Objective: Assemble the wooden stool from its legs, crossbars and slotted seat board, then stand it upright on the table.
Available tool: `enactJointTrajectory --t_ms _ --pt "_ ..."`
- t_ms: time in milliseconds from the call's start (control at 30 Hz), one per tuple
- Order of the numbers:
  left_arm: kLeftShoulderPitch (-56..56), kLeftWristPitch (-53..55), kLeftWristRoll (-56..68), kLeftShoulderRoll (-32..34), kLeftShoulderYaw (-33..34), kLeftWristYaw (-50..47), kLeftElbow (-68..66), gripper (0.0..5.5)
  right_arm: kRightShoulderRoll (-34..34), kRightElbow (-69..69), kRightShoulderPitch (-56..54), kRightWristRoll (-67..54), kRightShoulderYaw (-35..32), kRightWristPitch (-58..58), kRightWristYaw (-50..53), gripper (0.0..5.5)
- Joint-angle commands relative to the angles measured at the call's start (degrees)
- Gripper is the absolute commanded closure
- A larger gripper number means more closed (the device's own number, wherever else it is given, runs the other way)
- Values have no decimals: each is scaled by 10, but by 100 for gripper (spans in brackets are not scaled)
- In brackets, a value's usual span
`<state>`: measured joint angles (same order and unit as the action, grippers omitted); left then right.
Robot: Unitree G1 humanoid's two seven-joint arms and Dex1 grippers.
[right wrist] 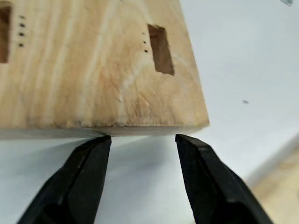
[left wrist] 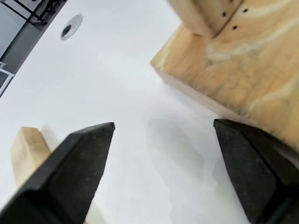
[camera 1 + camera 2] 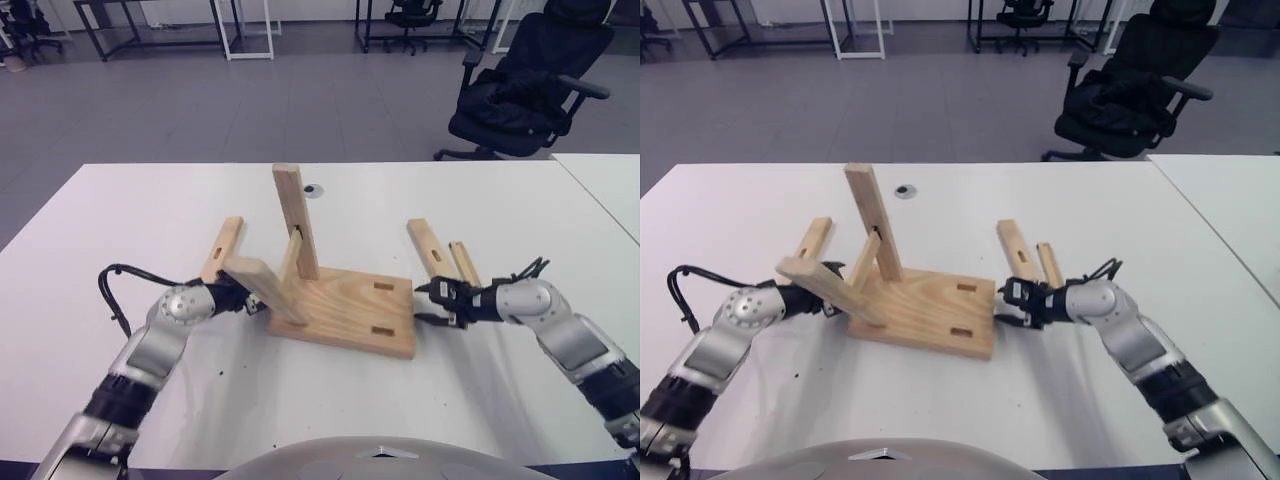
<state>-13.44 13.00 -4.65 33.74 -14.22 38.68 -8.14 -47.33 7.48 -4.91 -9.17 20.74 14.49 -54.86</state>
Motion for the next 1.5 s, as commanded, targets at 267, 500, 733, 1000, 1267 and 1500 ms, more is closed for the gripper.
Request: enactJointTrajectory --t_ms 267,500,733,1000,1267,1500 --pt "-24 -149 165 88 213 132 -129 157 52 52 -18 -35 -124 53 69 289" --pt "242 26 116 83 22 129 232 157 135 -249 -186 127 -24 -90 114 289" --pt "37 -52 15 -104 -58 -29 -82 157 154 -323 -147 77 -6 -197 -30 289" --pt "-69 -177 9 -160 -50 -53 -262 157 166 -119 -26 40 -22 -111 26 289" --pt "62 -134 13 -63 -52 9 -83 157 175 -137 -36 97 -28 -77 88 289" --pt "82 -62 27 -93 -76 2 9 157 209 -174 -85 111 -35 -80 113 289"
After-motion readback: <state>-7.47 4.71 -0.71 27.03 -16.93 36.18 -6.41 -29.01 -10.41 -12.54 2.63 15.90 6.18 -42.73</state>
